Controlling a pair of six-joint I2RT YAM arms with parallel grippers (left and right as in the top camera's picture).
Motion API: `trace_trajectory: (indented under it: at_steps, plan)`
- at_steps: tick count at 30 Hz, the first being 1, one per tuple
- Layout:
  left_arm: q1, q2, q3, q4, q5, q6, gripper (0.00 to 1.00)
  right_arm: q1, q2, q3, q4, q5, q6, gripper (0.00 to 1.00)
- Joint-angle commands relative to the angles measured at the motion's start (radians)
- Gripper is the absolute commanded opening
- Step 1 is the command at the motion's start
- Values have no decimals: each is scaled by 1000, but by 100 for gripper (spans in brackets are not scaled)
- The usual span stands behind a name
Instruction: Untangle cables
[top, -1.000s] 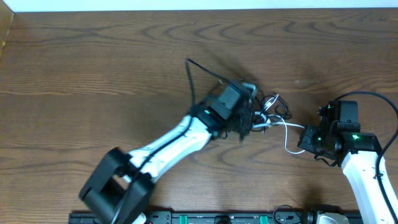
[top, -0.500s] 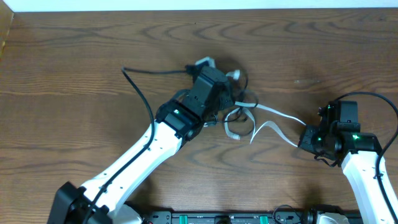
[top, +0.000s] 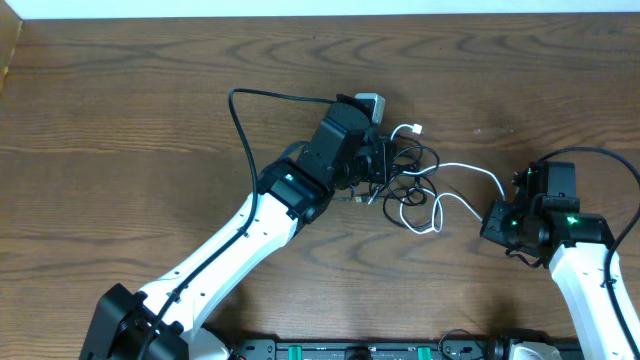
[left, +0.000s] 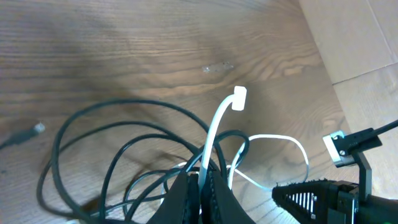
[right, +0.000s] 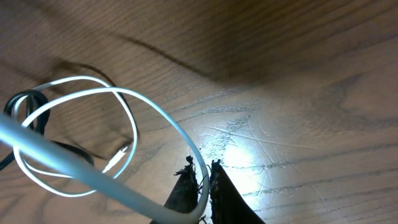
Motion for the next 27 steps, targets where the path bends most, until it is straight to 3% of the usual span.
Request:
trace_trajectory:
  at_steps: [1,8,9,11,15,16,20,23,27]
  plan:
    - [4,-10,10,0,-8,16,8,-2,-5,-2,2,-15,10,7]
    - [4,-10,10,-19,-11,16,8,-2,-5,-2,3,-45,5,13]
    - [4,-10,10,-19,-11,16,8,-2,-5,-2,3,-58,2,19]
    - [4,-10,10,-19,-11,16,8,-2,-5,-2,8,-88,2,62]
    - [4,-10,10,-19,-11,17,8,-2,-5,-2,48,-190,-20,95]
    - [5,-10,10,-19,-12,17,8,-2,-5,-2,62,-200,-18,99]
    - [5,-10,10,-20,-14,51,8,-3,-5,-2,110,-190,121,99]
    - [5,-10,10,-40,-14,86,7,-3,-5,-2,154,-202,330,99]
    - [5,-10,11,-60,-14,156,7,-3,-6,-2,213,-319,350,99]
